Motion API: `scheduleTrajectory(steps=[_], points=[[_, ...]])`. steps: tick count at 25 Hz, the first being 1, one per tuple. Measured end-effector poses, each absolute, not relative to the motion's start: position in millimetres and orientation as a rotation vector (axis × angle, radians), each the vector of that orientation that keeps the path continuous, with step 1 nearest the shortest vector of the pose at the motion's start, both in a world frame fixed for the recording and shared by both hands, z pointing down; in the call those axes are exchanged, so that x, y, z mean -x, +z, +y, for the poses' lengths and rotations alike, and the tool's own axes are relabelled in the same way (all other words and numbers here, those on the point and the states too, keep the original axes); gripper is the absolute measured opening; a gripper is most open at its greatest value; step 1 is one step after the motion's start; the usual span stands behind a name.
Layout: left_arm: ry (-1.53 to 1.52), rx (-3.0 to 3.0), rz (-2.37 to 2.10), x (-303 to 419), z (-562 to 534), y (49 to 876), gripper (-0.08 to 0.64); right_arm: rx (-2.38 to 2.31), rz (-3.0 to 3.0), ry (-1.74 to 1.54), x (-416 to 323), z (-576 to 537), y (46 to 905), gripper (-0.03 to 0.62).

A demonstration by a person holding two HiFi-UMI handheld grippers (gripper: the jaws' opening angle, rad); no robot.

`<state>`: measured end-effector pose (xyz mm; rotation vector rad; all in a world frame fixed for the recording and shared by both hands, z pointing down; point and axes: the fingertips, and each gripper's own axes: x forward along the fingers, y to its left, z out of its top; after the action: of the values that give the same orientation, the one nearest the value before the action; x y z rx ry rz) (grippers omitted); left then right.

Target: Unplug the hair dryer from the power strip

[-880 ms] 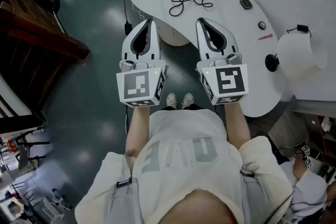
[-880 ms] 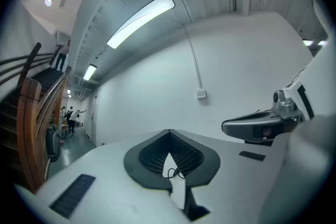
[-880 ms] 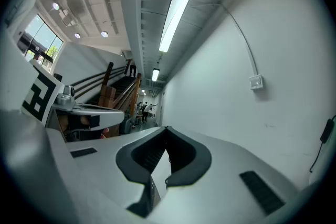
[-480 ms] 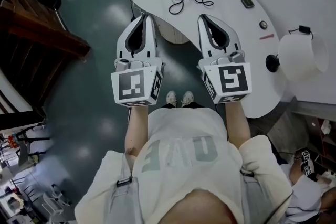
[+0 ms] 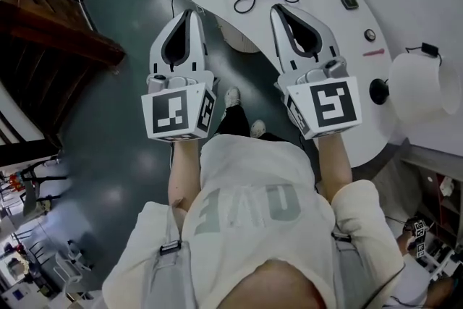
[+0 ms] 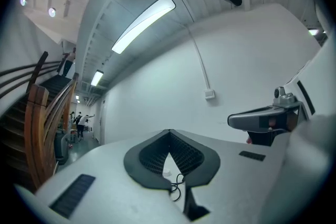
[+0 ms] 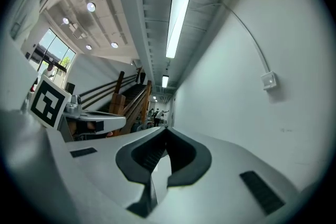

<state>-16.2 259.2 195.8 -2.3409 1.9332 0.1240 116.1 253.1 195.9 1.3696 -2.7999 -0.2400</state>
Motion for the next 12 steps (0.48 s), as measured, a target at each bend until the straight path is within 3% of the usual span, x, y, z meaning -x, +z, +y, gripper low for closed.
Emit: scheduleTrajectory(steps=[12], points=[[0.177, 2.352, 1.899, 46.7, 141.5, 211.0, 0.012, -1.32, -2.752, -0.24, -69.8, 134.2, 226.7, 0.019]])
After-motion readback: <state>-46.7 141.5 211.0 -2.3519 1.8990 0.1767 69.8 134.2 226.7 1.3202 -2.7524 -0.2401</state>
